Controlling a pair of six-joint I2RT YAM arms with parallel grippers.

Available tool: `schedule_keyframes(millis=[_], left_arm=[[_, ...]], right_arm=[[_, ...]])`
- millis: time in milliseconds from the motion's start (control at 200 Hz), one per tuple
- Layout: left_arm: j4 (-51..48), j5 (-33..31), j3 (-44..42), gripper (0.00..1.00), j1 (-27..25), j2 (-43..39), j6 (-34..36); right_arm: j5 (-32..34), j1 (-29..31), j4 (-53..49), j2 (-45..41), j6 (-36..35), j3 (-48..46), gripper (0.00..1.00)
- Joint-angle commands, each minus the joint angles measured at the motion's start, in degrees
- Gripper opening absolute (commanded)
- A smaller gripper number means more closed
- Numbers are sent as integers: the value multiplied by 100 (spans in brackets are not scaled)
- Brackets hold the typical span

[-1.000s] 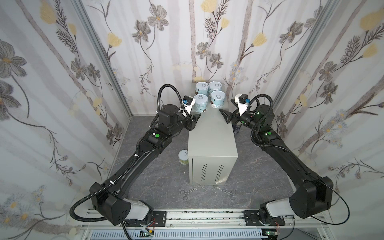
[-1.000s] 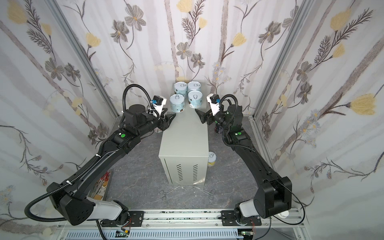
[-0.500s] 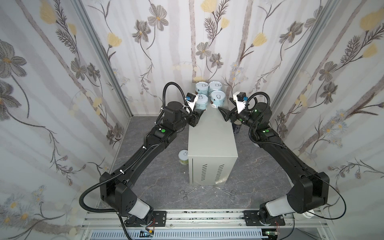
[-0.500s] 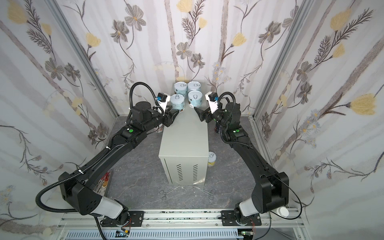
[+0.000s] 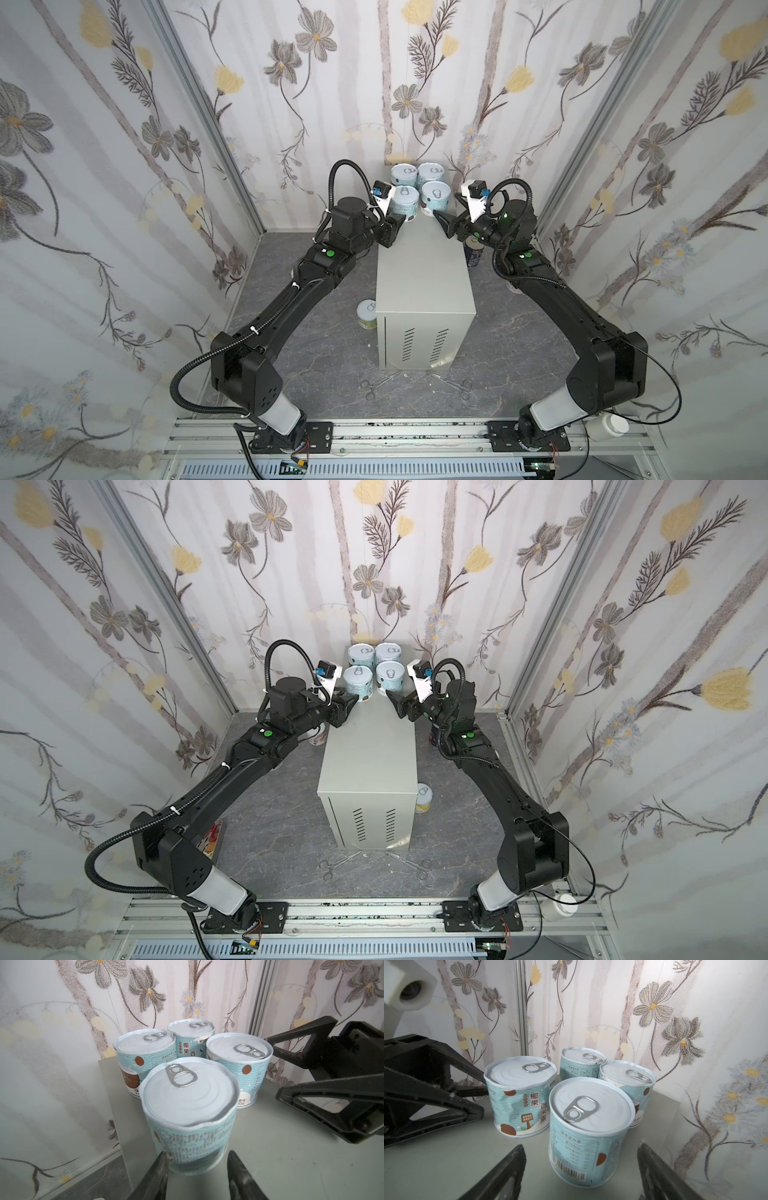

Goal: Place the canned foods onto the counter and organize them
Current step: 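Lower the can beside the others and bring the right gripper alongside, then push the four cans together with both grippers into a cluster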

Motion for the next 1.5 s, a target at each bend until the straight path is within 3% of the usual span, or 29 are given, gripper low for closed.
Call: schedule_keyframes(millis=[0,735,1494], left_arm=[[252,52,113,47,29,75,-54],[477,570,176,50,82,258,-263],[584,-45,260,54,82,417,-426]], right_arm=[[-71,3,92,44,-144,58,84],[-92,4,72,184,-193,77,81],[-101,15,44,393,-203,164,80]])
